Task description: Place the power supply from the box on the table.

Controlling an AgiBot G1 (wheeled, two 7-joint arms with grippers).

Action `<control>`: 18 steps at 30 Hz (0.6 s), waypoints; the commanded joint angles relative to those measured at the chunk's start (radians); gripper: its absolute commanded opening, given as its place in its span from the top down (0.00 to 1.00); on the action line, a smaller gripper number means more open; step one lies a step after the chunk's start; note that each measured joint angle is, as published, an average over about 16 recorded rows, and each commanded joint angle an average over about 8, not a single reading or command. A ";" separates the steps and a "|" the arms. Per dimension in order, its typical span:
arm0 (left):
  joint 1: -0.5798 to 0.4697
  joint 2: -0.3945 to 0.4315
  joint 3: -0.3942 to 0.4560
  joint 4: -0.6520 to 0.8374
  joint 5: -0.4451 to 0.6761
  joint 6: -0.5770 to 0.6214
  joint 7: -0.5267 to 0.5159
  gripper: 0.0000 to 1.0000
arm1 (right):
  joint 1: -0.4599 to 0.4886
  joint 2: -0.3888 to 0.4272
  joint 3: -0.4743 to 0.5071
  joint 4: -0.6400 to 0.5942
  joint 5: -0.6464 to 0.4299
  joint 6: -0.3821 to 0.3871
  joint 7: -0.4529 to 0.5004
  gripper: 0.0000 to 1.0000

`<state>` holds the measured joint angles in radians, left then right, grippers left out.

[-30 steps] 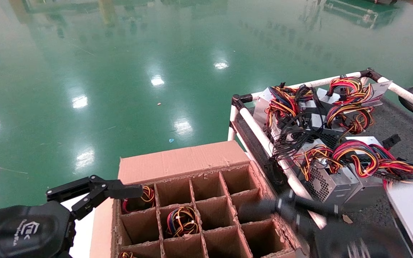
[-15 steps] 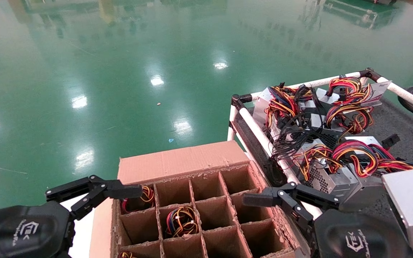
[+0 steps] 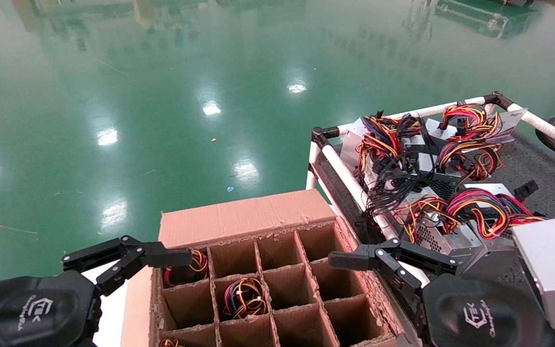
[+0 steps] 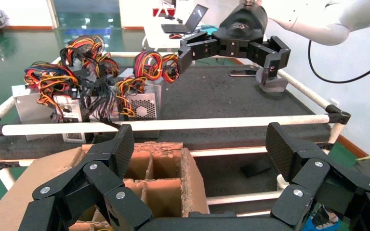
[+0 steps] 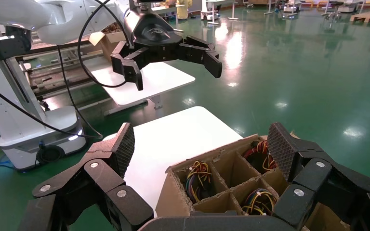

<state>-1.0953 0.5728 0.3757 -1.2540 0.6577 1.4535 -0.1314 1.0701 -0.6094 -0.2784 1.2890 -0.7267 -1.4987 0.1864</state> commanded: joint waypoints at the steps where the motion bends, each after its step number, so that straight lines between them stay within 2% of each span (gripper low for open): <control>1: 0.000 0.000 0.000 0.000 0.000 0.000 0.000 0.00 | 0.001 0.000 0.000 -0.001 -0.001 0.001 0.000 0.00; 18: 0.000 0.000 0.000 0.000 0.000 0.000 0.000 0.00 | 0.004 -0.001 -0.001 -0.005 -0.004 0.003 0.001 0.00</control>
<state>-1.0953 0.5728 0.3757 -1.2540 0.6577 1.4535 -0.1314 1.0739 -0.6108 -0.2795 1.2842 -0.7301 -1.4957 0.1875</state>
